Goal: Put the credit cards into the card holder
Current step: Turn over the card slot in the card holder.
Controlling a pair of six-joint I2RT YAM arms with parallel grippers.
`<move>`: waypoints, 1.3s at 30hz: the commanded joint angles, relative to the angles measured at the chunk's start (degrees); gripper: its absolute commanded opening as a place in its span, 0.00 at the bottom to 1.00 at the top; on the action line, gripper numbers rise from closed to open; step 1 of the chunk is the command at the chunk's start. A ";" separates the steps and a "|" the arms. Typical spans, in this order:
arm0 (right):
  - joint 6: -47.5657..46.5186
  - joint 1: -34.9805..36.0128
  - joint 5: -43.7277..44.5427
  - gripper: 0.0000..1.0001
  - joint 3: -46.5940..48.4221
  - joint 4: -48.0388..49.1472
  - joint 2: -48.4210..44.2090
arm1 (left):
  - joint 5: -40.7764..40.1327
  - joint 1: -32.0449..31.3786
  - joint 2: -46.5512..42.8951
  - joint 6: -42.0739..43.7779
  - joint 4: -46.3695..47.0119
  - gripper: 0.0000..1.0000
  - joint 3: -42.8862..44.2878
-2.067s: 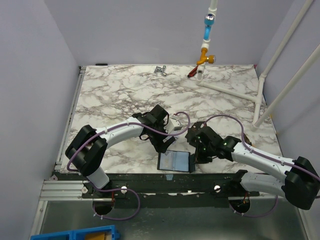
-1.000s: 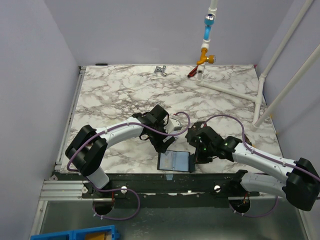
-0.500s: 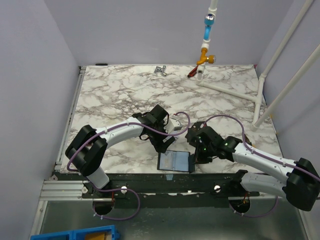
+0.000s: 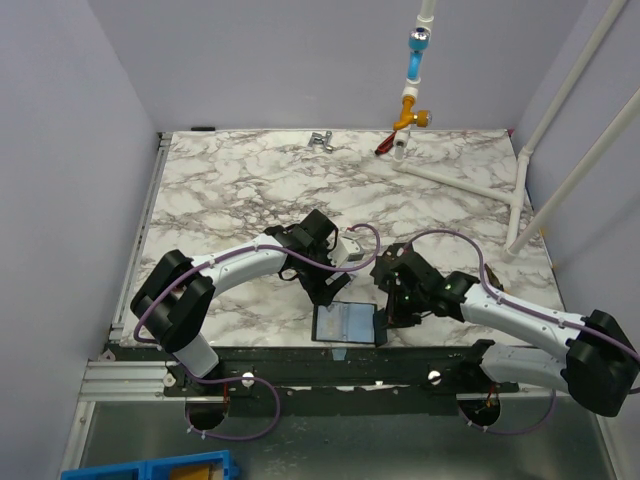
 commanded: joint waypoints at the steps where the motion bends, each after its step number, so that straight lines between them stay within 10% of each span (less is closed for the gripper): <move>1: -0.98 0.37 -1.66 0.01 -0.91 1.21 0.63 | 0.17 -0.41 -1.24 0.99 -0.59 0.75 0.34; 39: 3.02 0.26 -8.64 0.01 -8.42 15.27 -6.84 | -13.72 -8.79 -1.95 11.04 6.68 0.55 -11.60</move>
